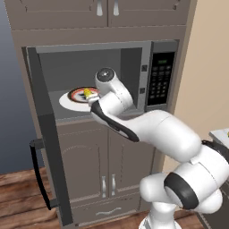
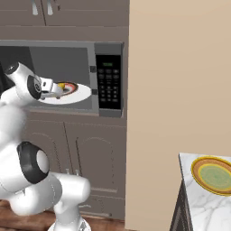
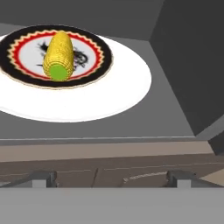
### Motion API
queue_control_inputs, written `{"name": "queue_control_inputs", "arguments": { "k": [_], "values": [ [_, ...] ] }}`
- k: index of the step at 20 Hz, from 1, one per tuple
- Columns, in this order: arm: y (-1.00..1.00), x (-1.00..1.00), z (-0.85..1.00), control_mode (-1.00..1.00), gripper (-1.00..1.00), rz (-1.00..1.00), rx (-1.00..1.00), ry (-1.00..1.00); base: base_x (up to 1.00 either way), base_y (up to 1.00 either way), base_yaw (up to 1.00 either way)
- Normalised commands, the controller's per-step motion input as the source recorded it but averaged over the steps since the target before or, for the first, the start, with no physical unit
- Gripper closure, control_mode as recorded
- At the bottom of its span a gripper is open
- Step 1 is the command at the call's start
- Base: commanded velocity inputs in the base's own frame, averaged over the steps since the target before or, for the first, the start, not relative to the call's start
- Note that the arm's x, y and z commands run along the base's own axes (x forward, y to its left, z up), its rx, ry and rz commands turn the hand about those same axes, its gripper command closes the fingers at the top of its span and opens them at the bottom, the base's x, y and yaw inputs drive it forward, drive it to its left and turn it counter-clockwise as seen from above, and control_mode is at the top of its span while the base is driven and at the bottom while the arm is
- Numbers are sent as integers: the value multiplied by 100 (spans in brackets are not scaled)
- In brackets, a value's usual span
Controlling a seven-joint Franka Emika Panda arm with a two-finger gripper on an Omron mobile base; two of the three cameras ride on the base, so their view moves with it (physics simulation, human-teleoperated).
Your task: Pick the corn from the counter and place it in the microwave. Then turn on the microwave.
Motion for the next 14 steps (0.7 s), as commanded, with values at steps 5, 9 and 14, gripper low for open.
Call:
{"name": "queue_control_inputs", "arguments": {
  "k": [5,9,14],
  "values": [
    [-20,-42,3,-100,-100,0,2,1,0,0,0],
    [-22,-46,0,-100,-100,2,2,0,0,0,0],
    [-18,-48,0,-100,-100,0,5,-1,0,0,0]
  ]
}}
